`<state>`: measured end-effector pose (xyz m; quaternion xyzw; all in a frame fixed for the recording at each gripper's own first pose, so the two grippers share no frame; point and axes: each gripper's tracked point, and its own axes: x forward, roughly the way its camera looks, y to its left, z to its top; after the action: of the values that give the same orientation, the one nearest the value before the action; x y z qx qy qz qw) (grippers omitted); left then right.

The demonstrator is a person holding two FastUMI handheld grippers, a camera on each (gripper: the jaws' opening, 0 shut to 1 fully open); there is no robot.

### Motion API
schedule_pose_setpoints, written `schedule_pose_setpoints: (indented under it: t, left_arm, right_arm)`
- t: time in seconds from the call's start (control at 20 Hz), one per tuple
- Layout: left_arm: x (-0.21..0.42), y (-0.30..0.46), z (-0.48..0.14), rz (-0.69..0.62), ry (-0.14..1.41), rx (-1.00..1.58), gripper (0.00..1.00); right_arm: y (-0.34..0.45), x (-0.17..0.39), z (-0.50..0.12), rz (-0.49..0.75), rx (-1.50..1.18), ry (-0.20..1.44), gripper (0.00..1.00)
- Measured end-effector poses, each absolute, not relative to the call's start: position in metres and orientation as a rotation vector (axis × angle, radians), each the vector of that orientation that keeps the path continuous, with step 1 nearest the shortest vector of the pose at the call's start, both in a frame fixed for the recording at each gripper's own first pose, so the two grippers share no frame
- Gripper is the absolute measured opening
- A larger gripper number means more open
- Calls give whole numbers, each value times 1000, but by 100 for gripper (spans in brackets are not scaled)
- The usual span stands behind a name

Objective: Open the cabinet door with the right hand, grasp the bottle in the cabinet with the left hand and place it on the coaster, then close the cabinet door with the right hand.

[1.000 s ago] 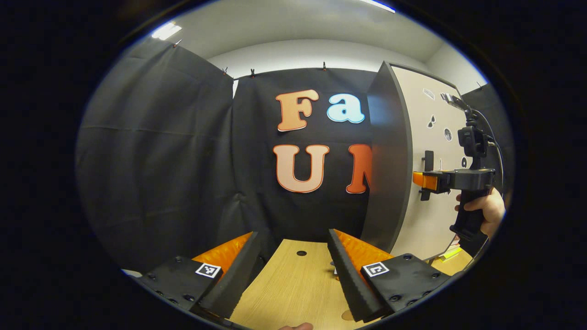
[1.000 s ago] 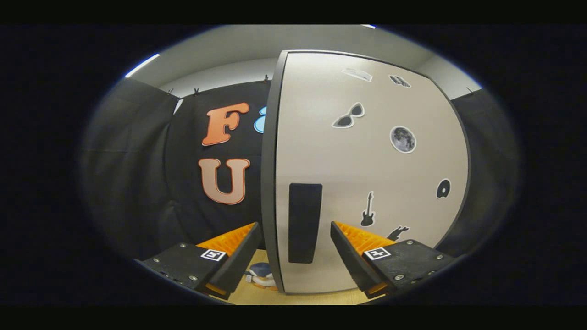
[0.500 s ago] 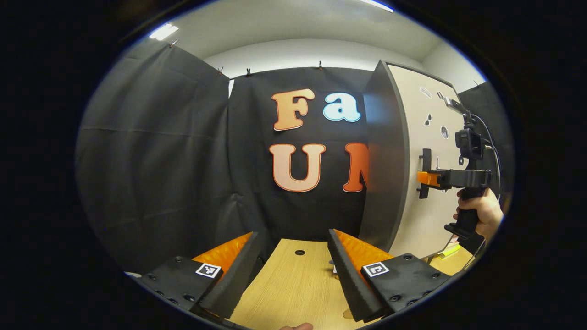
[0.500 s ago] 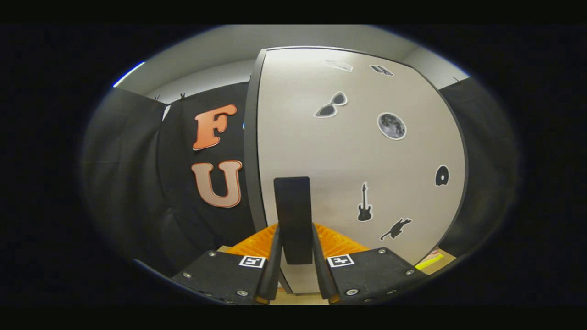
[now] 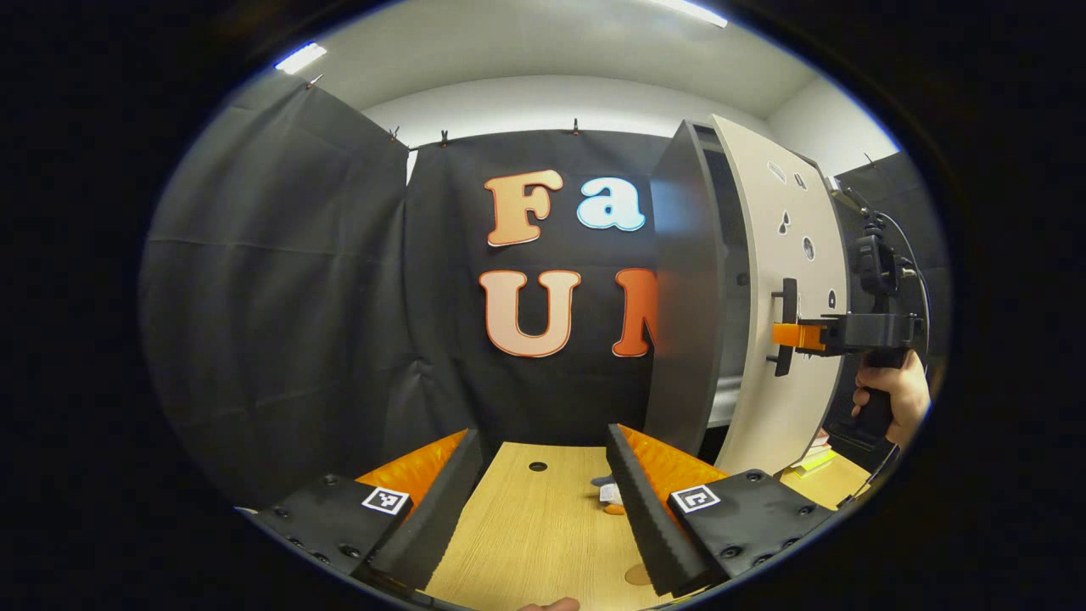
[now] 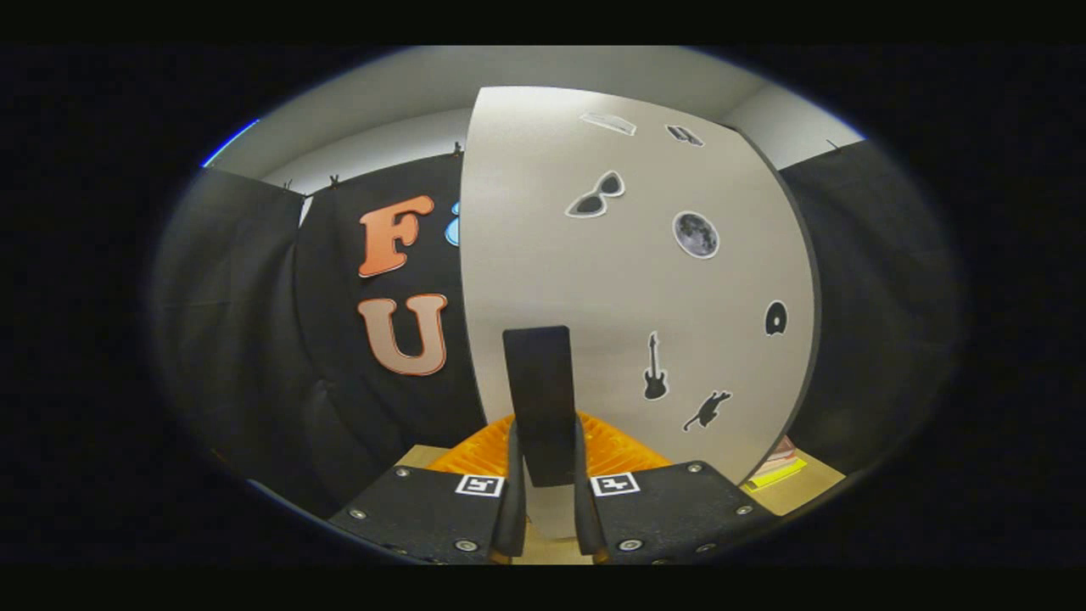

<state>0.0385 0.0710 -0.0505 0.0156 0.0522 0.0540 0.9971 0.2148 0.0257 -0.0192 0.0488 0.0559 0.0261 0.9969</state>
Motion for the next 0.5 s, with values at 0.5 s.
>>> schedule_pose_setpoints:
  t: [0.5]
  left_arm:
    - [20, 29, -38, 5, 81, 41, 99]
  right_arm:
    - [-24, 133, -16, -29, 117, 111, 17]
